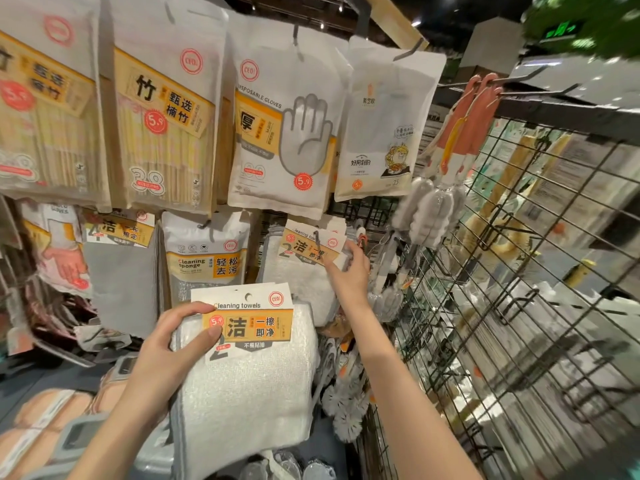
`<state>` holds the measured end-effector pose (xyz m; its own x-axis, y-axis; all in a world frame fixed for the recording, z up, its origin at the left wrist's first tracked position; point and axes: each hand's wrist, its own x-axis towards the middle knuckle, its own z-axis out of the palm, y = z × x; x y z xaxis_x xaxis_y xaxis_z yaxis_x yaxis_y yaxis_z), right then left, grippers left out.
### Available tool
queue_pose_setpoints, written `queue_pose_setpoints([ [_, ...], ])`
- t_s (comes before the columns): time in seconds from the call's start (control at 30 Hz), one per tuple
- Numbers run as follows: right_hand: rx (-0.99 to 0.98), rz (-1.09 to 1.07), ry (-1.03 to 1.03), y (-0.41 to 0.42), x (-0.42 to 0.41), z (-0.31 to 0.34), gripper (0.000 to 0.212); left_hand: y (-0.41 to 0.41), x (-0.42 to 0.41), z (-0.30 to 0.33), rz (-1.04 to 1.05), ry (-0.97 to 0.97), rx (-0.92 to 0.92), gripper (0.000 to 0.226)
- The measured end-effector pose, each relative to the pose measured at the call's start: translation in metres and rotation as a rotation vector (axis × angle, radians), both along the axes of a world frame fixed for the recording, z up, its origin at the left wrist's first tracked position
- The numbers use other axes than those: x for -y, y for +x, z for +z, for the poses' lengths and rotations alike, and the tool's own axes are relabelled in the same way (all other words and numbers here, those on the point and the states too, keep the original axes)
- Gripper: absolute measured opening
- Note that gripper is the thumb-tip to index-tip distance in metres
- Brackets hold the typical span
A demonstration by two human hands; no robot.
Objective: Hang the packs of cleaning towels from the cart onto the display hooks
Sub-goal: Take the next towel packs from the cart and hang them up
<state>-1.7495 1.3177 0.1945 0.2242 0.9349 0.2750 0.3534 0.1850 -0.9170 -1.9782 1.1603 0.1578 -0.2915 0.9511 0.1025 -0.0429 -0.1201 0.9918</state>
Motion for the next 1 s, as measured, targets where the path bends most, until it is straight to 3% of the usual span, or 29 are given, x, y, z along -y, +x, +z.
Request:
queue_pose_setpoints([
  [0.13, 0.028, 0.074, -0.054, 0.004, 0.028, 0.009, 0.042, 0.008, 0.001, 0.0, -0.012, -0.001, -0.029, 0.027],
  [0.23, 0.051, 0.251, -0.097, 0.005, 0.054, 0.013, 0.03, 0.014, 0.001, 0.002, -0.018, 0.011, -0.034, 0.025],
  [0.43, 0.11, 0.545, -0.186, -0.001, 0.095, 0.021, 0.039, 0.025, 0.003, 0.005, -0.038, -0.013, -0.049, 0.023],
  [0.6, 0.178, 0.58, -0.175, 0.002, 0.11, 0.016, 0.049, 0.03, 0.003, 0.007, -0.043, 0.01, -0.021, 0.026],
  [0.7, 0.198, 0.551, -0.175, 0.001, 0.113, 0.01, 0.068, 0.031, 0.003, 0.005, -0.032, 0.031, -0.016, 0.028],
  [0.87, 0.139, 0.487, -0.159, 0.002, 0.112, 0.006, 0.082, 0.033, 0.002, 0.002, -0.06, 0.029, 0.024, 0.047],
  [1.0, 0.078, 0.428, -0.115, 0.002, 0.111, 0.003, 0.073, 0.036, 0.001, 0.002, -0.052, 0.056, 0.038, 0.057],
])
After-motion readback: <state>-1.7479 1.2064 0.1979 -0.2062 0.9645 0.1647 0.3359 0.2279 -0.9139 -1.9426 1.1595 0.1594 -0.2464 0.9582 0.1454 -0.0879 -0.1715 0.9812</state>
